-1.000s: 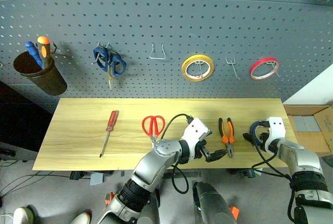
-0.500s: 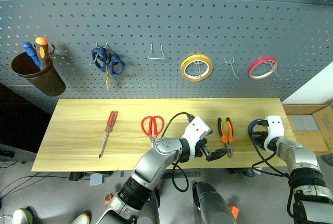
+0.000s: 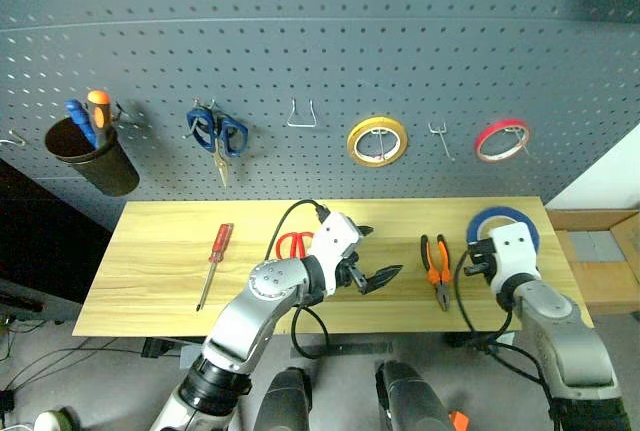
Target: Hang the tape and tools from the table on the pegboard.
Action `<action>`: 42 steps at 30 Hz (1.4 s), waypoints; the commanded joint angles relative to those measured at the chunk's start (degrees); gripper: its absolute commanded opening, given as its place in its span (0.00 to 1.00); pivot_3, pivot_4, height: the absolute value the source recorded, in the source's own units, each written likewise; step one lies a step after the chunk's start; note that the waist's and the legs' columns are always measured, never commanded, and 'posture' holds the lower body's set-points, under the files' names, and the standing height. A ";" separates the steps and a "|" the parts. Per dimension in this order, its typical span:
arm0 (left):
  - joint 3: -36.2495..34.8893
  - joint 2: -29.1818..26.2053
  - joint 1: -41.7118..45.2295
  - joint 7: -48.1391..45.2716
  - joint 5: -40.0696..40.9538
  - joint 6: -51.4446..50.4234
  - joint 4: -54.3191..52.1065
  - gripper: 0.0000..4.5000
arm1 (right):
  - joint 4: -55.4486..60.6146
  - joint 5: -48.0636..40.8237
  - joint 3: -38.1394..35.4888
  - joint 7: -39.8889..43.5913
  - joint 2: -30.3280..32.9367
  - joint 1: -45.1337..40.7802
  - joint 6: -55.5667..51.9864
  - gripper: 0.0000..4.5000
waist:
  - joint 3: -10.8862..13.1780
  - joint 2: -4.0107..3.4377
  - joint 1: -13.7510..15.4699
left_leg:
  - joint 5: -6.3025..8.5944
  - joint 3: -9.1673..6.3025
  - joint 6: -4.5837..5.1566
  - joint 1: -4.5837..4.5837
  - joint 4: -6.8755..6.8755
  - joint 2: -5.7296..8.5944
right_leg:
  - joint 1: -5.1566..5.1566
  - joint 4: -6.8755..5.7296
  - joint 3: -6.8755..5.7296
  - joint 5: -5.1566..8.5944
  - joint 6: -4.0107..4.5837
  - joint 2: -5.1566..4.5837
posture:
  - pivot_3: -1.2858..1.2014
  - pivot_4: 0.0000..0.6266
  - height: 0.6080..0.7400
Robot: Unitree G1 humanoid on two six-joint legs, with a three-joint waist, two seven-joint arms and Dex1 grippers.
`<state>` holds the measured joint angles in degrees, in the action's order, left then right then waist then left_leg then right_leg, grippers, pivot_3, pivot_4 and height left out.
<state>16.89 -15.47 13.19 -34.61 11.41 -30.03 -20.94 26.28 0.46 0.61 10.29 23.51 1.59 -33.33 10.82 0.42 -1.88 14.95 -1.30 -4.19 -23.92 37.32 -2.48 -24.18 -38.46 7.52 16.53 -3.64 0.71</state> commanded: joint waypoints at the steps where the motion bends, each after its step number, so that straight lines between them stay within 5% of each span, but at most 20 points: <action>1: -4.14 1.13 0.45 3.67 1.13 -0.24 -4.18 1.00 | 5.57 10.22 4.61 -2.98 3.25 1.11 11.78 0.09 | -1.05 0.18 0.06 | 0.00 -0.05 0.01 0.02 0.19 0.03 | 0.09 -0.09 -0.06 0.00 0.00 0.00 | 0.51 0.09 1.00; 7: -4.48 3.69 2.76 5.98 0.62 0.45 -1.73 1.00 | -1.15 16.86 6.71 -5.89 3.40 -2.07 26.26 0.09 | -3.09 1.44 -0.39 | -0.02 -0.10 0.41 1.08 0.69 0.08 | 1.28 -0.23 -0.15 0.09 -0.25 0.01 | 0.52 0.04 1.00; 12: -4.48 4.87 6.28 6.55 -0.40 2.46 2.02 1.00 | -10.54 10.53 3.90 -2.17 1.18 -9.56 29.73 0.09 | -4.37 1.55 -1.35 | -0.07 -0.10 0.50 1.89 0.69 0.08 | 2.11 -0.15 -0.10 0.12 -0.10 0.03 | 0.52 0.02 1.00; 21: -5.41 6.09 10.99 8.00 -0.86 5.18 7.51 1.00 | -25.65 0.19 2.84 9.88 -0.15 -22.64 32.26 0.09 | -4.57 1.38 -1.06 | -0.05 -0.19 0.53 1.86 0.56 0.05 | 2.05 -0.25 -0.14 -0.12 0.11 0.10 | 0.54 0.03 1.00; 36: -5.76 4.92 10.63 8.20 -1.07 4.88 7.16 1.00 | -32.85 -5.22 2.29 18.58 -1.34 -27.09 24.31 0.09 | -4.59 1.35 0.26 | -0.05 -0.20 0.53 1.82 0.63 0.05 | 1.98 -0.46 -0.17 -0.13 0.12 0.10 | 0.55 0.05 1.00; 42: -6.03 4.26 10.43 7.99 -0.91 4.91 7.11 1.00 | -33.71 -4.08 1.43 17.90 -0.81 -27.27 24.61 0.51 | -4.59 1.35 0.30 | -0.05 -0.20 0.53 1.82 0.62 0.05 | 1.98 -0.45 -0.17 -0.13 0.12 0.10 | 0.55 0.06 1.00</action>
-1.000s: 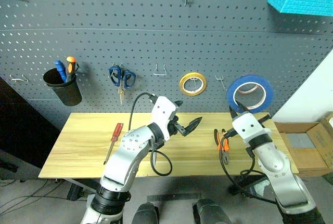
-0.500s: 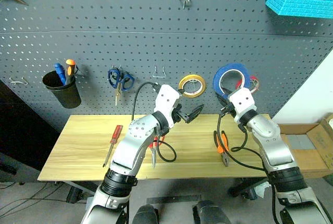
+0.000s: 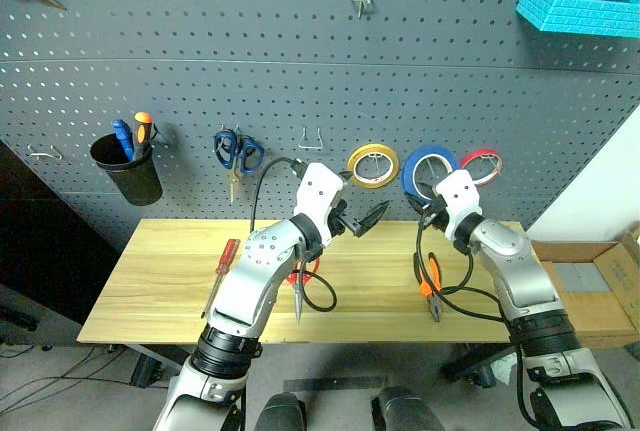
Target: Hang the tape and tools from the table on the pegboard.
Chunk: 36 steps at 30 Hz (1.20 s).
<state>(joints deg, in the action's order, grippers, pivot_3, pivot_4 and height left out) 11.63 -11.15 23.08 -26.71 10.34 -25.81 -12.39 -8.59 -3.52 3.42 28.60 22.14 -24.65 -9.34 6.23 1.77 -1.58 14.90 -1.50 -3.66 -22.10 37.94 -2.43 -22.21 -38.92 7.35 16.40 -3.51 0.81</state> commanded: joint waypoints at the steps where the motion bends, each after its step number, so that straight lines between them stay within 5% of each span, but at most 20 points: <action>1: -0.69 -0.06 0.36 0.09 0.16 0.64 -1.52 1.00 | 1.64 0.45 -1.31 -0.81 0.71 -0.37 0.71 0.59 | 0.00 0.00 0.00 | 0.00 0.00 0.00 0.00 0.00 0.00 | 0.00 0.00 0.00 0.00 0.00 0.00 | 0.55 0.07 1.00; 7: 0.52 0.00 -2.73 -0.23 0.00 0.65 -1.91 1.00 | 9.82 0.35 -1.12 -2.18 0.74 6.73 -4.01 0.98 | 0.00 -0.01 0.06 | 0.00 0.00 0.00 -0.01 -0.02 0.00 | 0.00 0.01 0.00 0.00 0.00 0.00 | 0.55 0.11 1.00; 15: 2.91 -0.29 -16.20 0.48 1.28 -4.00 -7.63 1.00 | 26.47 -0.80 -1.01 -6.08 0.25 16.79 -30.25 0.98 | 1.05 -0.16 -0.28 | 0.02 0.00 0.02 0.13 -0.02 -0.04 | 0.07 -0.01 0.04 0.08 0.02 0.01 | 0.54 0.26 1.00; 23: 7.79 -2.25 -23.20 1.15 -1.00 -5.34 -10.40 1.00 | 13.86 -2.73 -9.18 -15.34 -6.45 3.05 -55.14 0.98 | 5.21 -0.36 -0.37 | -0.10 0.06 0.19 0.16 0.05 -0.06 | 0.01 -0.07 0.18 0.33 0.03 0.04 | 0.54 0.40 1.00; 31: 7.16 -1.53 -22.59 3.37 -0.49 -8.19 -12.48 1.00 | 1.24 -3.24 -14.41 -19.72 -8.51 -7.49 -60.88 0.98 | 7.68 -0.60 -0.19 | -0.04 -0.11 0.25 -0.98 -0.05 -0.06 | -0.95 -0.01 -0.07 0.03 0.10 -0.02 | 0.54 0.48 1.00; 36: 6.72 -2.05 -23.50 3.95 -0.27 -9.05 -13.67 1.00 | -1.20 -3.41 -10.71 -17.65 -8.08 -8.40 -62.15 0.98 | 8.44 -0.62 -0.14 | 0.08 -0.20 0.42 -1.26 -0.10 -0.08 | -1.18 0.06 -0.17 0.05 0.13 -0.08 | 0.55 0.49 1.00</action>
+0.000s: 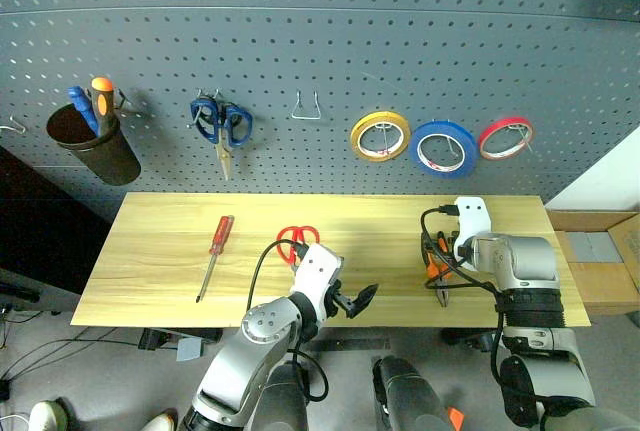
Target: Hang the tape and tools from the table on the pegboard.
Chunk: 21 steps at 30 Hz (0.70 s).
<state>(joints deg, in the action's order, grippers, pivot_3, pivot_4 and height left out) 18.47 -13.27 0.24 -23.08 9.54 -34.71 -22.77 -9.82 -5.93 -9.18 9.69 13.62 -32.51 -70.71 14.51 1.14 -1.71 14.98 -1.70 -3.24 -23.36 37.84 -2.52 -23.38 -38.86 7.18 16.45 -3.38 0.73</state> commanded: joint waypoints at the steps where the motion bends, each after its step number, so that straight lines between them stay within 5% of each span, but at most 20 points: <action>1: -0.21 0.08 -0.76 0.45 0.52 -0.26 -3.48 1.00 | -0.29 -0.72 3.19 1.83 0.78 -0.29 -0.48 0.98 | 0.43 0.01 -0.07 | 0.00 0.00 0.00 0.00 0.02 0.01 | 0.00 -0.01 0.01 0.00 0.00 -0.01 | 0.55 0.49 1.00; 13: -0.60 0.46 -1.21 2.01 0.66 -1.33 -4.51 1.00 | -9.67 1.37 9.22 3.35 1.99 -0.30 8.12 0.98 | 1.61 0.46 -0.12 | -0.01 -0.04 -0.02 0.03 0.07 0.03 | 0.02 -0.05 -0.02 0.00 -0.03 0.01 | 0.56 0.51 1.00; 19: -0.59 0.60 -0.64 2.22 0.93 -1.31 -4.12 1.00 | -12.27 1.82 9.99 4.25 3.84 -0.75 11.95 0.63 | 1.69 0.57 -0.08 | -0.01 -0.04 -0.03 0.07 0.07 0.03 | 0.07 -0.04 -0.03 0.00 -0.04 0.01 | 0.56 0.49 1.00; 21: -0.52 0.56 -0.37 2.14 0.95 -1.31 -4.03 1.00 | -12.07 1.77 9.87 4.29 4.04 -0.71 12.07 0.62 | 1.69 0.57 -0.10 | -0.01 -0.04 -0.03 0.07 0.06 0.03 | 0.07 -0.04 -0.02 0.00 -0.04 0.01 | 0.56 0.48 1.00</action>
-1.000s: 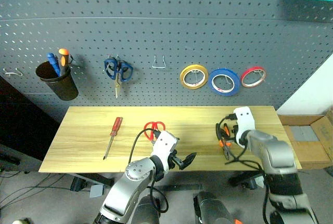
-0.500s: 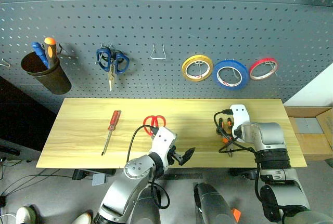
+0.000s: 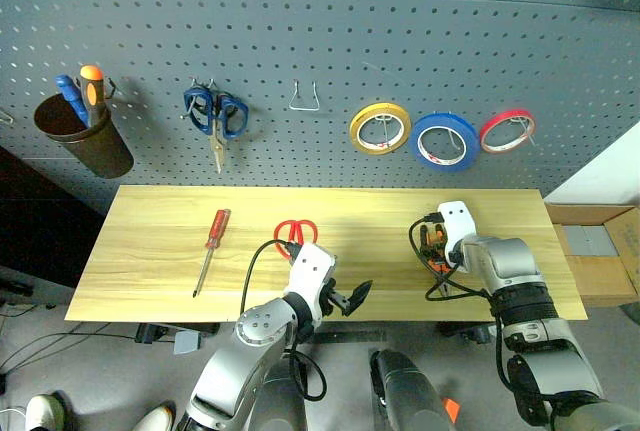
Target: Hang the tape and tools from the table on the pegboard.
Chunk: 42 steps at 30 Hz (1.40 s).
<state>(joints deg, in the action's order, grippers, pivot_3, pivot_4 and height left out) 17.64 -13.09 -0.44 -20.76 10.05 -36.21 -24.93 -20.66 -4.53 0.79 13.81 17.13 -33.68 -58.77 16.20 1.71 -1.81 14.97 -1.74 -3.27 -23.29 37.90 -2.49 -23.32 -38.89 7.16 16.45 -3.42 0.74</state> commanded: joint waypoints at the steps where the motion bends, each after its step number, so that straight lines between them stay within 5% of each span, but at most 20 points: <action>1: 0.35 0.32 0.56 -0.31 0.41 0.29 -1.67 1.00 | -0.69 0.32 -0.21 0.13 0.61 0.61 -0.02 0.62 | 0.00 0.00 0.00 | 0.00 0.00 0.00 0.00 0.00 0.00 | 0.00 0.00 0.00 0.00 0.00 0.00 | 0.56 0.47 1.00; 7: -0.77 -0.13 2.21 -1.35 1.03 1.40 -1.51 1.00 | 5.77 -0.47 1.45 3.16 2.10 2.56 0.94 0.62 | -0.01 -0.01 0.05 | 0.00 -0.01 -0.01 -0.03 -0.02 0.00 | -0.01 0.02 -0.02 0.00 0.00 0.00 | 0.55 0.41 1.00; 14: -6.01 -2.56 -4.79 -2.78 6.98 -1.13 -11.97 1.00 | 32.06 -3.45 7.09 12.21 6.51 11.40 6.90 0.62 | -0.17 -0.14 0.03 | -0.11 -0.18 -0.31 -0.83 -0.02 -0.07 | -0.83 -0.07 -0.13 -0.01 0.02 -0.03 | 0.56 0.30 1.00; 20: -11.42 -4.25 -10.93 -0.07 10.17 -3.95 -22.48 1.00 | 43.16 -9.07 4.93 8.89 -6.03 11.05 11.01 0.62 | -2.09 -0.24 0.35 | -0.24 -0.54 -0.57 -1.04 -0.04 -0.08 | -0.88 -0.07 -0.48 -0.02 0.05 -0.02 | 0.59 0.17 1.00; 25: -15.01 -1.71 -9.54 5.35 8.46 -1.91 -22.52 1.00 | 39.42 -10.36 5.27 7.34 -16.07 -0.02 20.13 0.62 | -4.34 -0.19 1.49 | -0.52 -0.64 -0.99 -1.06 0.02 0.01 | -0.82 -0.07 -0.64 -0.19 0.17 -0.02 | 0.61 0.11 1.00; 32: -15.51 -0.66 1.43 8.29 3.76 4.30 -13.28 1.00 | 24.75 -6.42 3.34 5.73 -17.82 -13.61 39.27 0.62 | -8.08 0.15 5.26 | -0.60 -1.01 -1.03 -1.00 0.01 0.00 | -0.66 -0.05 -1.11 -0.30 0.34 0.04 | 0.62 0.05 1.00; 42: -14.51 1.34 19.75 5.56 1.87 10.33 7.53 1.00 | -0.49 0.78 2.80 -2.18 -20.48 -25.61 61.71 0.62 | -9.06 0.12 6.51 | -0.74 -1.18 -1.23 -0.54 -0.08 -0.04 | -0.20 -0.10 -1.31 -0.37 0.48 0.11 | 0.62 0.09 1.00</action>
<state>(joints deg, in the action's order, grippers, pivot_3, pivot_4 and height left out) 3.17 -11.24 17.66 -14.07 12.59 -28.29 -18.93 -19.91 -4.89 4.24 13.05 -2.91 -56.84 -1.46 7.14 1.83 4.70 14.23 -2.92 -4.49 -23.83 37.82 -2.53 -23.52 -38.99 5.84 16.08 -2.93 0.84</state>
